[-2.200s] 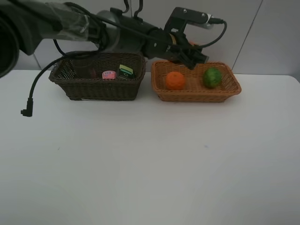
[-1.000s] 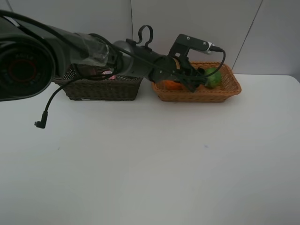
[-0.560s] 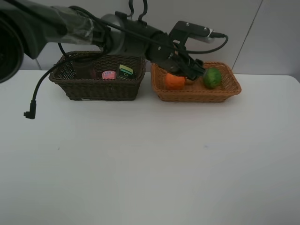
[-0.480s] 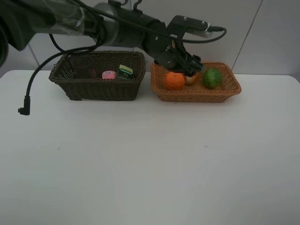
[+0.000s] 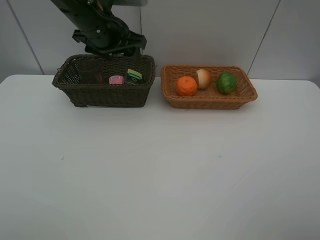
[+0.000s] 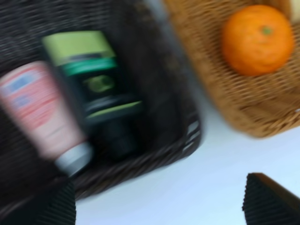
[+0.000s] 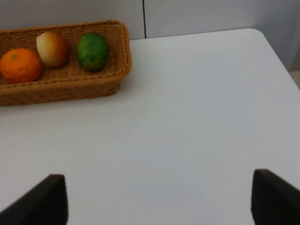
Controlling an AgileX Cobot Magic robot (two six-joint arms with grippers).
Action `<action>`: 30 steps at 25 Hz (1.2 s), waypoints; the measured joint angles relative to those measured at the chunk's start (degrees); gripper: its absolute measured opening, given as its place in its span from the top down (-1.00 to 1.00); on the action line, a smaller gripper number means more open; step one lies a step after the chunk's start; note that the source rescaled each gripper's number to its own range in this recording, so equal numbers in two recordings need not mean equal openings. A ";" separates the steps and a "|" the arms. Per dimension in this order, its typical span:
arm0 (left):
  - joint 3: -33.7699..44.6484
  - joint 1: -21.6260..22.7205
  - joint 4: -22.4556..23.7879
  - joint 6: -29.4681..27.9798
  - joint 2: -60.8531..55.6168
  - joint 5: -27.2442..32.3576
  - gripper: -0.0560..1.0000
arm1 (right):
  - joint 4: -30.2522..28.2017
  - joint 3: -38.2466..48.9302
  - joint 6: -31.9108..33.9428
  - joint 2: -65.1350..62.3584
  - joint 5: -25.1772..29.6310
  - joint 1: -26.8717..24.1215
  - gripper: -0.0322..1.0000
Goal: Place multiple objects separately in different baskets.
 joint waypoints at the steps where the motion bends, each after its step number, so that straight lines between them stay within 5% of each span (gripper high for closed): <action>1: 2.44 1.44 0.00 0.00 -2.69 0.00 -0.86 | 0.00 0.00 0.00 0.00 0.00 0.00 -0.34; 10: 18.51 12.79 -1.54 4.55 -26.87 6.17 -1.00 | 0.00 0.00 0.00 0.00 0.00 0.00 -0.34; 19: 26.05 13.70 -2.42 9.57 -42.70 18.07 -1.00 | 0.00 0.00 0.00 0.00 0.00 0.00 -0.34; 30: 31.60 13.70 -2.48 10.22 -57.30 19.60 -1.00 | 0.00 0.00 0.00 0.00 0.00 0.00 -0.34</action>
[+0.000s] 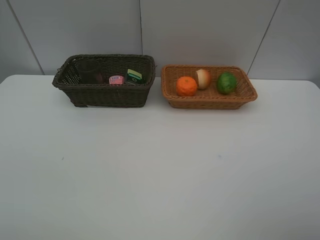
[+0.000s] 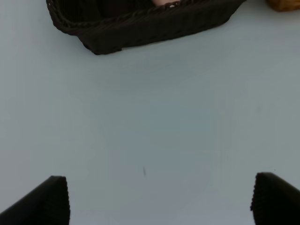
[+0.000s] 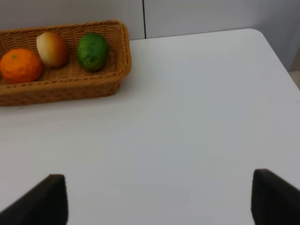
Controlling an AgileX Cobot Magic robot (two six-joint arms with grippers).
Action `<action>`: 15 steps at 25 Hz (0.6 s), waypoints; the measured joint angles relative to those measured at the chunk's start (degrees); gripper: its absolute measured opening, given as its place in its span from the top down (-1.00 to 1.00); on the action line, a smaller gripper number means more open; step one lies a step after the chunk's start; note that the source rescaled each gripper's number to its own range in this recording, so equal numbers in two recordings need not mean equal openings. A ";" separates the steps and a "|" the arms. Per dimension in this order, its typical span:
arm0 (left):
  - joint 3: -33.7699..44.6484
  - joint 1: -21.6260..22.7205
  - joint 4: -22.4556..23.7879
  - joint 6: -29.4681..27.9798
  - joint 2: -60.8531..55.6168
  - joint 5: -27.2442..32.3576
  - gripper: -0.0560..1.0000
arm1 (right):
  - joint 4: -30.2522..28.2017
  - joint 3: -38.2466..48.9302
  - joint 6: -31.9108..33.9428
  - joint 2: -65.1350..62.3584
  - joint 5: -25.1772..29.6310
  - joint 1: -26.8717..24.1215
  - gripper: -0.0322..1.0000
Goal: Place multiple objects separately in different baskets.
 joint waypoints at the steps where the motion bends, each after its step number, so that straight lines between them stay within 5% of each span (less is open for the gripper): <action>1: 0.84 0.00 0.00 0.07 -1.78 0.04 -1.00 | 0.00 0.00 0.00 0.00 0.00 0.00 -0.34; 10: 8.88 0.00 0.00 0.06 -18.41 0.89 -1.00 | 0.00 0.00 0.00 0.00 0.00 0.00 -0.34; 15: 11.60 0.00 0.00 0.06 -25.48 6.89 -1.00 | 0.00 0.00 0.00 0.00 0.00 0.00 -0.34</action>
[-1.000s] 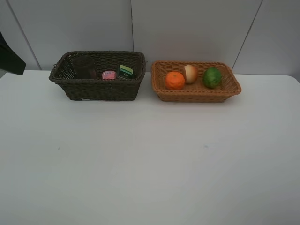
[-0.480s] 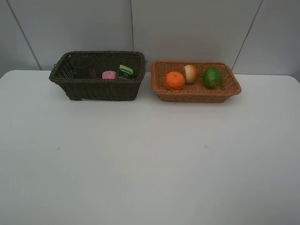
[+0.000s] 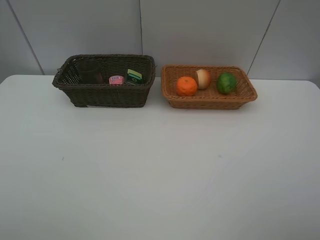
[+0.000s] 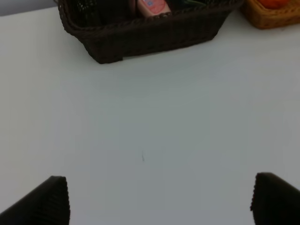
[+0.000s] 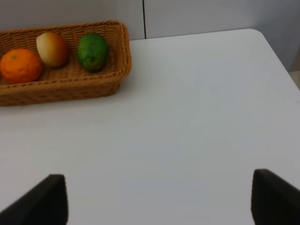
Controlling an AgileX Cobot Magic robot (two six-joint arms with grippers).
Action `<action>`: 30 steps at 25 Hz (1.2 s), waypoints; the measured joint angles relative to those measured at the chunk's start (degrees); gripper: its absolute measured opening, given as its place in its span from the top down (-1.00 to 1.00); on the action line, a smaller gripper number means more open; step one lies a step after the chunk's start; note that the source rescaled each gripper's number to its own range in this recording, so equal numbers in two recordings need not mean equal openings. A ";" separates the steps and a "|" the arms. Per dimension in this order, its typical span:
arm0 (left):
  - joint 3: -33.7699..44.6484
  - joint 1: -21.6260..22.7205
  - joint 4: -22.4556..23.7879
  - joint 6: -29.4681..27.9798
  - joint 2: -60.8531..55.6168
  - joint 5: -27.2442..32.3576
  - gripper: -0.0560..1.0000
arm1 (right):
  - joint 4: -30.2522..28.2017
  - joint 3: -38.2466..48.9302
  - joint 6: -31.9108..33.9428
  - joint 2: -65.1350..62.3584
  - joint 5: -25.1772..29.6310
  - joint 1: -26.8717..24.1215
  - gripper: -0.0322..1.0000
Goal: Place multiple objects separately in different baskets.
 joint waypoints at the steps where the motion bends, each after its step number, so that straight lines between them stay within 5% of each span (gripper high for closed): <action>1: 0.45 0.00 0.00 0.06 -1.02 1.18 -1.00 | 0.00 0.00 0.00 0.00 0.00 0.00 -0.34; 19: 7.73 0.00 -0.05 -0.06 -18.30 2.39 -1.00 | 0.00 0.00 0.00 0.00 0.00 0.00 -0.34; 30: 7.73 1.30 -0.06 -0.08 -19.11 2.26 -1.00 | 0.00 0.00 0.00 0.00 0.00 0.00 -0.34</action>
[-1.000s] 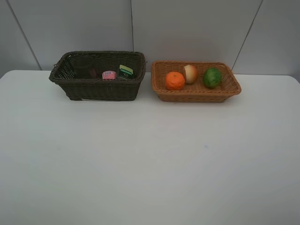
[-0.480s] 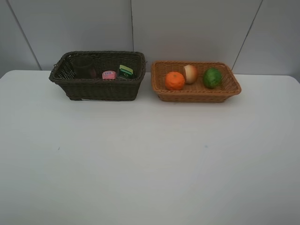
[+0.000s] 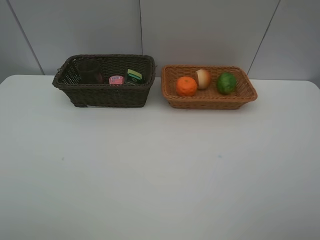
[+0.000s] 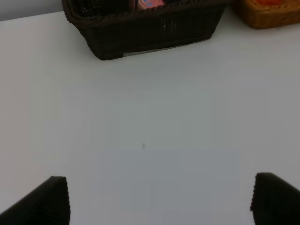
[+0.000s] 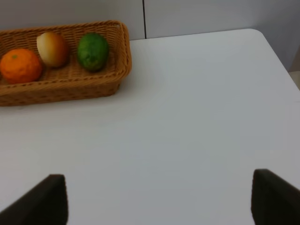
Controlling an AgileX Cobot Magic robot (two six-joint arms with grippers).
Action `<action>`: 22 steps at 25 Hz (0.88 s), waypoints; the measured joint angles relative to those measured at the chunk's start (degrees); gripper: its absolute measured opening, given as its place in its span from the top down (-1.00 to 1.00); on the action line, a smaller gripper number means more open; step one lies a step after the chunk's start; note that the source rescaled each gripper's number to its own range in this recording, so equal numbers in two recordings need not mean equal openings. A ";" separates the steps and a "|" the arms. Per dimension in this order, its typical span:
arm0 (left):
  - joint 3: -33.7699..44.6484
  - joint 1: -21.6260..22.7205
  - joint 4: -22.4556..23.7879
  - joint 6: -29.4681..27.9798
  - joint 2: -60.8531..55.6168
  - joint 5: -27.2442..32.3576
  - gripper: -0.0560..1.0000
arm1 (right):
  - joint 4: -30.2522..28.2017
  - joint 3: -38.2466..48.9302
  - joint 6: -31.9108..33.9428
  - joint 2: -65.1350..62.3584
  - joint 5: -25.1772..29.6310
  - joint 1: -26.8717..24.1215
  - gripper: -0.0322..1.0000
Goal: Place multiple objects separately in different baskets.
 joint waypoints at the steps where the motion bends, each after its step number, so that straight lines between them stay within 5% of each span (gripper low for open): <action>1: 0.00 0.21 0.00 -0.05 0.00 0.00 -1.00 | 0.00 0.00 0.00 0.00 0.00 0.00 -0.34; 22: 0.00 0.71 0.99 0.12 0.00 0.00 -1.00 | 0.00 0.00 0.00 0.00 0.00 0.00 -0.34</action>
